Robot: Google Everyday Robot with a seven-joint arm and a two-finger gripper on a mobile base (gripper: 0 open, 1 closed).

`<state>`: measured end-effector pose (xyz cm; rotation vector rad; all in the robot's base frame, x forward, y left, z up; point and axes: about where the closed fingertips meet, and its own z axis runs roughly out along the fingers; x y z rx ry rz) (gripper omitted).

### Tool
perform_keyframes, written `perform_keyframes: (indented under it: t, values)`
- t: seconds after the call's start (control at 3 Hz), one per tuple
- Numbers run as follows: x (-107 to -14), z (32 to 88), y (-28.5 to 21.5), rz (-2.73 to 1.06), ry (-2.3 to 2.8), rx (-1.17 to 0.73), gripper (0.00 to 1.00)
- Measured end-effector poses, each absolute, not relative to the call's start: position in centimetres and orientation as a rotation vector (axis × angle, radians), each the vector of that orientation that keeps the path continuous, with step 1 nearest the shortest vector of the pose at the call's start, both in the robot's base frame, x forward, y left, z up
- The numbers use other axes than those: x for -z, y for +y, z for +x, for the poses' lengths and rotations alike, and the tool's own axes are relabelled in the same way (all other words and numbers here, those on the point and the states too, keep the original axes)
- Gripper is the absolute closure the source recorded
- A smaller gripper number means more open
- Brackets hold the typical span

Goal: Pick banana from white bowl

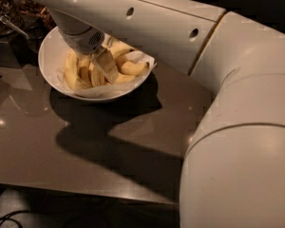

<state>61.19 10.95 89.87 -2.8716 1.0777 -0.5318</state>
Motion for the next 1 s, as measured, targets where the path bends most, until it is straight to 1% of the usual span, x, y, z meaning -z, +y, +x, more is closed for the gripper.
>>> perform_keyframes:
  t: [0.33,0.67,1.0]
  values:
    - [-88.9,61.4,10.3,-2.885,1.074,0.531,0.49]
    - [-88.8,60.8,9.5,-2.877,1.088,0.516,0.71]
    - [-89.6,59.7,7.6,-2.81,1.161,0.458,0.95]
